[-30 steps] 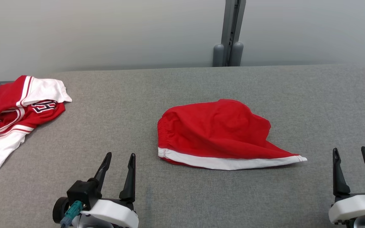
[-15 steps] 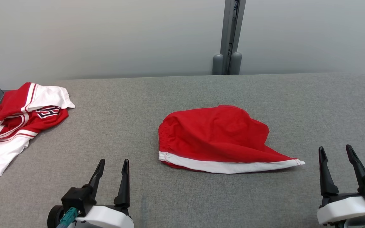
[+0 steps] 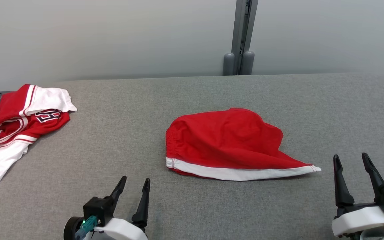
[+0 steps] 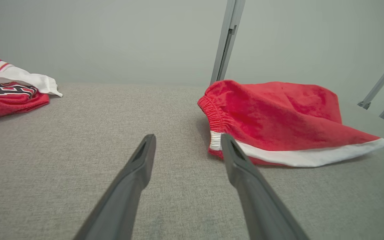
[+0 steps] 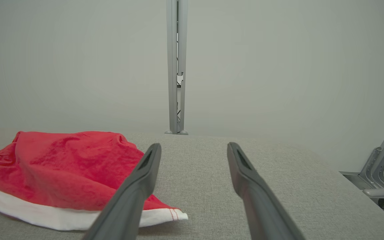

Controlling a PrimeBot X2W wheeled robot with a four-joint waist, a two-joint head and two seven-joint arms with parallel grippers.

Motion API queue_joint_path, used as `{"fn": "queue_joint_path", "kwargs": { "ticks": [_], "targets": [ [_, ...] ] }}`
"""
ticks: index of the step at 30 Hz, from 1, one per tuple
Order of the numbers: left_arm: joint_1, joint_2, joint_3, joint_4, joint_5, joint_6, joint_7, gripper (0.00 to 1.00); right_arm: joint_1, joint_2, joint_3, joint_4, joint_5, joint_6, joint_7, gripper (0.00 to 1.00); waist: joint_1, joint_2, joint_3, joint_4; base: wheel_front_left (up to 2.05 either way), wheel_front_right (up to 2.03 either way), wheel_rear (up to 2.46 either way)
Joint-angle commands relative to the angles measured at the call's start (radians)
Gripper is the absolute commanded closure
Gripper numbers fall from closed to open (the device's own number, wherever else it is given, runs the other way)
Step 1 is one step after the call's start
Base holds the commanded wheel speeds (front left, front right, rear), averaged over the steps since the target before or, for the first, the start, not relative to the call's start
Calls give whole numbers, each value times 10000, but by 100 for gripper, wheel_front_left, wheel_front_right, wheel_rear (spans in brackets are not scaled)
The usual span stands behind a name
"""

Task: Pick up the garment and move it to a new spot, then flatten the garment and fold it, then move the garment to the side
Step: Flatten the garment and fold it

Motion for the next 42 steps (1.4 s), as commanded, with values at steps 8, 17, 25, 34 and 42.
{"fn": "queue_joint_path", "kwargs": {
  "ticks": [8, 17, 25, 34, 42],
  "targets": [
    [-1703, 39, -559, 2077, -305, -542, 384, 0, -461, -43, 225, 65, 11, -3, -4, 0, 0, -1, 577, -564, 0, 0, 0],
    [-2798, 44, -897, 3318, -1202, -758, 471, 0, -692, -42, 262, 97, 87, -3, -4, 0, 0, -1, 1042, -1130, 0, 0, 0],
    [-3457, 39, -882, 4242, -1966, -833, 327, 0, -920, -43, 360, 96, 178, -3, -4, 0, 0, -1, 1337, -1606, 0, 0, 0],
    [-3673, 44, -1204, 4460, -2268, -973, 111, 99, -901, -41, 224, 112, 162, -1, -4, 0, 0, -1, 1437, -1746, 0, 0, 0],
    [-3330, 147, -1292, 3900, -2298, -1055, 0, 100, -855, -40, 339, 222, 69, -1, -4, 0, 0, -1, 1388, -1520, 0, 0, 0]
  ]
}}
